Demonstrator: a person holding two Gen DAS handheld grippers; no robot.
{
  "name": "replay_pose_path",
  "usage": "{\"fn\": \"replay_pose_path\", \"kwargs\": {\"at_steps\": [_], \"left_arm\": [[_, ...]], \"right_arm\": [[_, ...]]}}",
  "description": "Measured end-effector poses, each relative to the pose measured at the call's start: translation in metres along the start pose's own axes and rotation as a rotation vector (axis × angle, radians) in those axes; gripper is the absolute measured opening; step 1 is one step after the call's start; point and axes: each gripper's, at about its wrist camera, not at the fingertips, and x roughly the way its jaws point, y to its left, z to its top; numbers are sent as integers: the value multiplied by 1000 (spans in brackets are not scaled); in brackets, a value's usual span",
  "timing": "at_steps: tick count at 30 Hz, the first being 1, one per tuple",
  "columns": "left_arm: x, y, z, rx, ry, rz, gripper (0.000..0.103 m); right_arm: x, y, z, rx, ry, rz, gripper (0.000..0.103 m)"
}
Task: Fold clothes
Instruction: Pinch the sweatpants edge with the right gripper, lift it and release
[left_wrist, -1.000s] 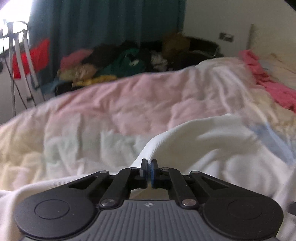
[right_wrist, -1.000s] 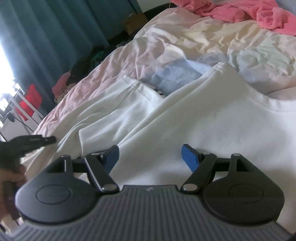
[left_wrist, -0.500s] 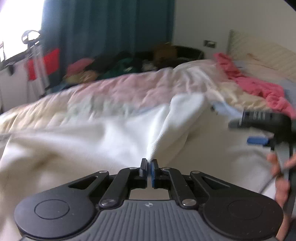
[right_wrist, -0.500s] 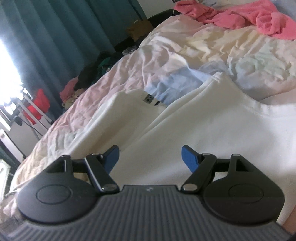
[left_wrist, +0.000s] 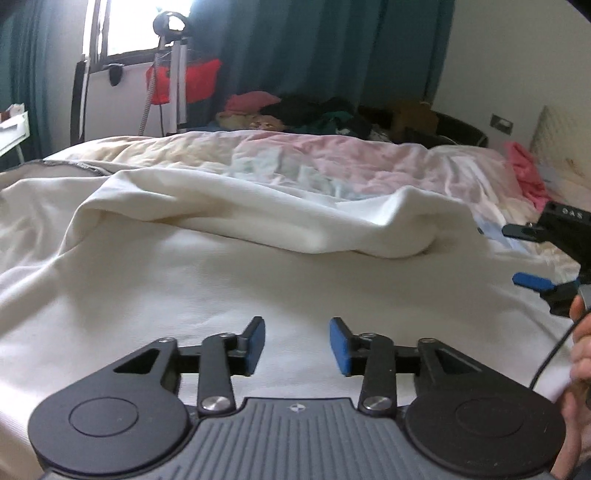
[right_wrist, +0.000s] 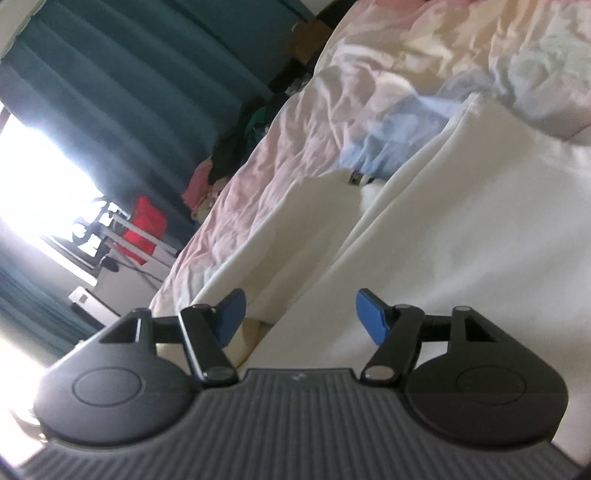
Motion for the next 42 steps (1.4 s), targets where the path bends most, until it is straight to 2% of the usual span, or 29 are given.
{"fn": "replay_pose_path", "kwargs": {"at_steps": [4, 7, 12, 14, 19, 22, 24, 25, 26, 27, 30, 33, 35, 37, 40, 42], "left_arm": [[6, 9, 7, -24, -3, -7, 44], [10, 14, 10, -35, -5, -6, 46], [16, 25, 12, -73, 8, -7, 46], [17, 32, 14, -92, 6, -1, 46], [19, 53, 19, -190, 0, -33, 47], [25, 60, 19, -214, 13, -40, 48], [31, 62, 18, -222, 26, -40, 48], [32, 63, 17, -230, 31, -45, 48], [34, 65, 17, -239, 36, -52, 48], [34, 66, 16, -244, 35, -55, 48], [34, 68, 16, -255, 28, -59, 48], [32, 69, 15, -270, 21, -69, 48], [31, 68, 15, -272, 17, -77, 48], [29, 66, 15, -262, 12, -75, 48], [29, 61, 12, -246, 18, -71, 48], [30, 58, 9, -235, 25, -64, 48]], "right_arm": [[10, 8, 1, 3, 46, 20, 70], [22, 13, 8, 13, 58, -8, 70], [60, 27, 39, 72, 72, -42, 71], [78, 36, 52, 87, 76, -56, 75], [141, 52, 70, 57, 181, -187, 76], [170, 66, 70, -60, 219, -295, 74], [181, 78, 70, -155, 207, -373, 53], [182, 83, 72, -163, 202, -389, 28], [184, 88, 74, -171, 197, -404, 14], [183, 93, 78, -175, 185, -406, 12], [156, 121, 101, -183, 44, -300, 11], [108, 148, 123, -199, -152, -124, 11], [80, 150, 130, -190, -246, -62, 11], [64, 132, 127, -151, -304, -43, 11], [67, 82, 111, -109, -272, -124, 17], [77, 38, 96, -68, -171, -213, 26]]}}
